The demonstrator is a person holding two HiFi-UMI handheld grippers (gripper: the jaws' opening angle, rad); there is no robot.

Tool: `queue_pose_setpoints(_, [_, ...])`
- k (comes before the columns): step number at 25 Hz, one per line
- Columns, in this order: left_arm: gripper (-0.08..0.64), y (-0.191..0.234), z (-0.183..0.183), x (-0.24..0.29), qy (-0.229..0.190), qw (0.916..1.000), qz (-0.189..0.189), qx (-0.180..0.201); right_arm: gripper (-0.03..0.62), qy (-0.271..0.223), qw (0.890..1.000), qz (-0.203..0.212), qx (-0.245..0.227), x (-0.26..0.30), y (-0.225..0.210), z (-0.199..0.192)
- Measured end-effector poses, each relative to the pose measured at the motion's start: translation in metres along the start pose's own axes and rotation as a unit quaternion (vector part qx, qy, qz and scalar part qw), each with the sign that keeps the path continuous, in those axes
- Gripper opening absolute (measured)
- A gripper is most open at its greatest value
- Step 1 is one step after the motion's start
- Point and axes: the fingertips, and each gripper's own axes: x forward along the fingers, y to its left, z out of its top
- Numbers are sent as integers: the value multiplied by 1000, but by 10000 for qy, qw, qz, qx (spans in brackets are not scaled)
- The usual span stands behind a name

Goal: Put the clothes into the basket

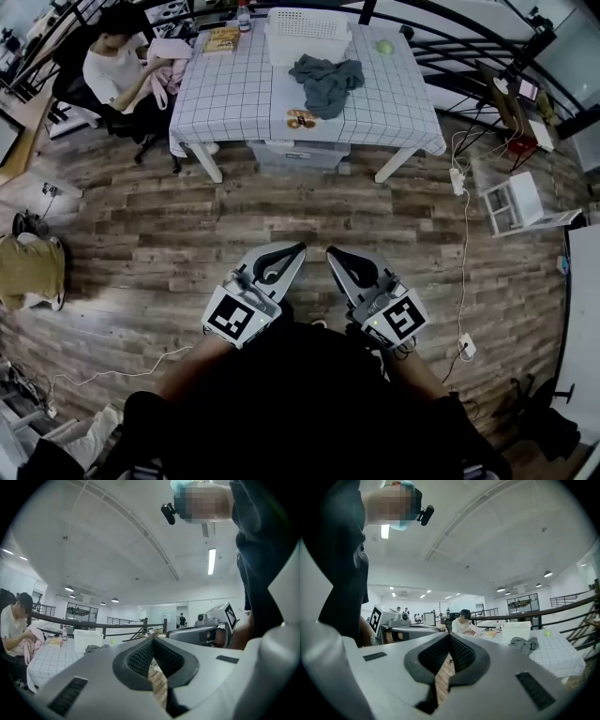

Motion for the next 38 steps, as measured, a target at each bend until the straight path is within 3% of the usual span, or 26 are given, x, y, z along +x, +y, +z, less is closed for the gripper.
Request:
queue_pose_setpoints(12, [3, 90, 10, 8, -40, 9997, -251, -36, 17, 131, 9996, -253, -16, 83, -29, 1])
queue_pose_setpoints(20, [3, 126, 16, 11, -28, 9993, -385, -25, 17, 146, 9988, -405, 223, 122, -37, 11])
queue_pose_setpoints(26, [3, 147, 14, 21, -2, 9994, -328, -96, 17, 120, 9993, -352, -19, 137, -59, 7])
queue_pose_setpoints(38, [3, 199, 18, 78, 84, 9999, -64, 11, 17, 197, 9996, -74, 160, 170, -131, 1])
